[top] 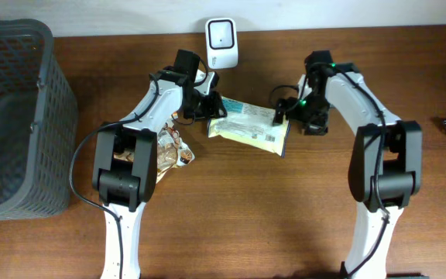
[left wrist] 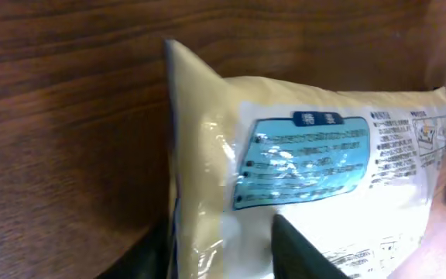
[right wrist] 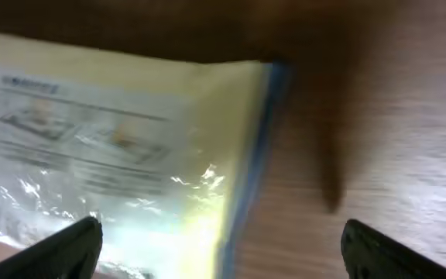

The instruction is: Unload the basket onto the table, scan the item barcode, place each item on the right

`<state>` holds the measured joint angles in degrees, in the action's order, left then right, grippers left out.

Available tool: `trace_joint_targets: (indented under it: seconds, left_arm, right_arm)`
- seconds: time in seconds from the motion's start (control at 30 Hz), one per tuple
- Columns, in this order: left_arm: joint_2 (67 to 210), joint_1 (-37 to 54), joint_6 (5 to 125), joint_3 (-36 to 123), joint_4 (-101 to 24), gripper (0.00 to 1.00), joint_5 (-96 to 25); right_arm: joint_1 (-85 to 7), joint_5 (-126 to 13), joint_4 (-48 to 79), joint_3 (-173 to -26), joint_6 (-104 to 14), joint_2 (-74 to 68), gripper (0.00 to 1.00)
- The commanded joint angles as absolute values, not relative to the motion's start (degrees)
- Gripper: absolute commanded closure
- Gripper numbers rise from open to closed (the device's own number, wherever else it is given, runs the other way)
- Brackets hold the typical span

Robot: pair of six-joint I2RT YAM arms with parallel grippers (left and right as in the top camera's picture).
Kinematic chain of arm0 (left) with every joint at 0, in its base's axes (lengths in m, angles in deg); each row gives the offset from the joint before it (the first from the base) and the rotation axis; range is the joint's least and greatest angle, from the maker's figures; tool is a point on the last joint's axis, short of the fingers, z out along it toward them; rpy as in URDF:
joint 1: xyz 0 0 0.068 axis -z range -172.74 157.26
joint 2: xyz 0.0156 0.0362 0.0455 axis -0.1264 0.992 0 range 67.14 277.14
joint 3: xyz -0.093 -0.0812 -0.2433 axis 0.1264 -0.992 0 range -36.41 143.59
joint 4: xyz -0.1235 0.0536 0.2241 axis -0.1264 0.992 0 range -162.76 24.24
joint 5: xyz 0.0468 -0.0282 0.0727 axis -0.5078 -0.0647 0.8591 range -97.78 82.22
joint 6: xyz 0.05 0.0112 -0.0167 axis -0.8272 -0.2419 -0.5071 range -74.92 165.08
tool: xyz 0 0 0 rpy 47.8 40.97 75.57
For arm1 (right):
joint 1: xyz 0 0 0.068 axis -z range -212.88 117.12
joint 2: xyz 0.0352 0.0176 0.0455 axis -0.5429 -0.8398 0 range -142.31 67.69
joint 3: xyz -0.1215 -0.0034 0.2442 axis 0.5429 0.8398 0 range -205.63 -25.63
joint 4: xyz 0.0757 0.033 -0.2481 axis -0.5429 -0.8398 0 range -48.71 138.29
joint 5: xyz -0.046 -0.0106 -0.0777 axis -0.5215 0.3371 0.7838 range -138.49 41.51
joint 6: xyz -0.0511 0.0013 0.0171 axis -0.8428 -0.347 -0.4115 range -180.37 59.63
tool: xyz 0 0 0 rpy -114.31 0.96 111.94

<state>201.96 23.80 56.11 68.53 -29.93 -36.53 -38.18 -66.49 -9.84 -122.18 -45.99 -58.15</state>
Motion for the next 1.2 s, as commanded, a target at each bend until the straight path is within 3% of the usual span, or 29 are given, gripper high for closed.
trace_joint_targets:
  seconds: [0.0,0.23,0.37,0.67,0.87,1.17]
  left_arm:
    - [205.00,24.13,55.67,68.64,-29.50,0.99,-37.58]
    - [200.69,23.30,55.63,69.87,-27.86,1.00,-33.78]
    - [192.50,21.96,55.30,72.25,-24.08,1.00,-21.62]
    - [174.95,22.42,40.44,72.88,-22.90,1.00,0.23]
    - [175.03,26.09,37.42,72.82,-22.57,1.00,18.42]
    - [183.93,36.89,37.77,72.79,-20.01,1.00,20.54]
  right_arm:
    - [-39.88,-69.09,-8.55,-120.79,-46.41,-56.54,0.01]
    - [-39.60,-67.98,-13.45,-121.75,-46.43,-55.66,0.02]
    - [-37.59,-65.16,-18.91,-124.89,-46.63,-52.95,0.01]
    - [-36.61,-64.33,-22.49,-125.94,-48.16,-42.09,0.02]
    - [-36.61,-64.33,-25.01,-125.94,-49.38,-41.52,0.02]
    - [-36.61,-64.33,-25.99,-125.92,-50.89,-41.52,0.02]
